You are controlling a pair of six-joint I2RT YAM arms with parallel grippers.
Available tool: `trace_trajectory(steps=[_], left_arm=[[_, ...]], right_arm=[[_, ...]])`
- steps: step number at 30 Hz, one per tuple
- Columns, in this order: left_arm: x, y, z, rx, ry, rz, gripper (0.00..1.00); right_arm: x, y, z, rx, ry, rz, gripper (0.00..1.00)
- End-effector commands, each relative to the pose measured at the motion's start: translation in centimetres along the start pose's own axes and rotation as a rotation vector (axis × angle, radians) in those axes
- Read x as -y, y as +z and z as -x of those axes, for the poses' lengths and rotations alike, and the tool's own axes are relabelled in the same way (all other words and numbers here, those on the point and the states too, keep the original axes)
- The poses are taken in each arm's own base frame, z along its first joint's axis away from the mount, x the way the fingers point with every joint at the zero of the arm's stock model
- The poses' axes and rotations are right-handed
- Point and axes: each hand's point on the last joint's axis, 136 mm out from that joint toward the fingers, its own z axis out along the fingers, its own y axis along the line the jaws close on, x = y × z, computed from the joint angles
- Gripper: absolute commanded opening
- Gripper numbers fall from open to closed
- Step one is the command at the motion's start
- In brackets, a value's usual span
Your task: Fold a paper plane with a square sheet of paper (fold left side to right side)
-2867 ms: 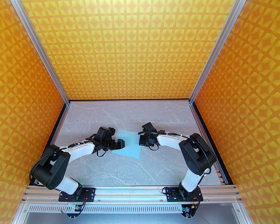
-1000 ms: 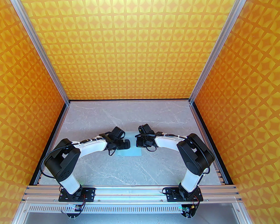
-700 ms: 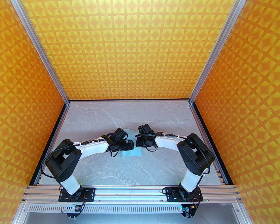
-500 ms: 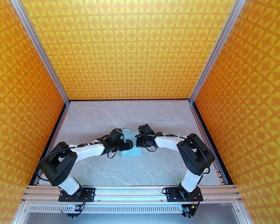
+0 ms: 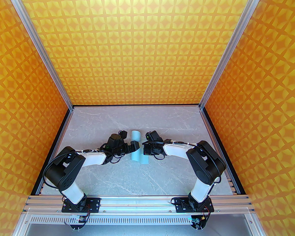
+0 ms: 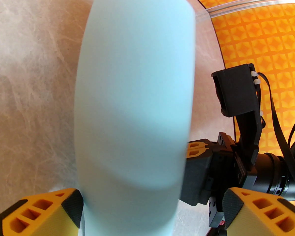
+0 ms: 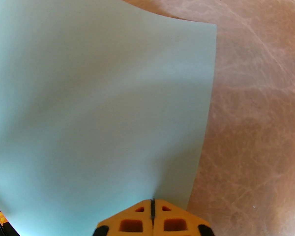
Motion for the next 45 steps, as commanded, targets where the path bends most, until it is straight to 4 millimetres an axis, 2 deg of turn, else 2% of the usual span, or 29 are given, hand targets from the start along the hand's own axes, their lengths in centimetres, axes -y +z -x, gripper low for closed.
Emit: trace_trajectory(steps=[1,8,18,22,31,37,45], left_arm=[[1.7,0.4,1.2,0.015,0.025,-0.105,0.99],[1.6,0.5,2.9,0.04,0.032,-0.166,0.99],[1.1,2.8,5.2,0.036,0.058,-0.178,0.99],[1.2,2.7,5.6,0.031,0.061,-0.189,0.99],[0.0,-0.5,2.1,-0.034,0.086,-0.114,0.99],[-0.1,-2.2,0.5,-0.047,0.094,-0.103,0.99],[-1.3,-3.5,-1.8,-0.112,0.102,-0.042,1.0]], right_arm=[[1.5,1.1,-2.6,-0.082,0.017,-0.047,0.0],[1.6,0.9,-2.6,-0.081,0.014,-0.052,0.0],[1.6,0.7,-2.5,-0.081,0.012,-0.051,0.0],[1.7,0.5,-2.5,-0.08,0.011,-0.058,0.0],[1.8,0.2,-2.1,-0.071,0.011,-0.057,0.0],[1.8,0.3,-2.0,-0.07,0.018,-0.056,0.0],[1.7,0.1,-1.8,-0.065,0.018,-0.056,0.0]])
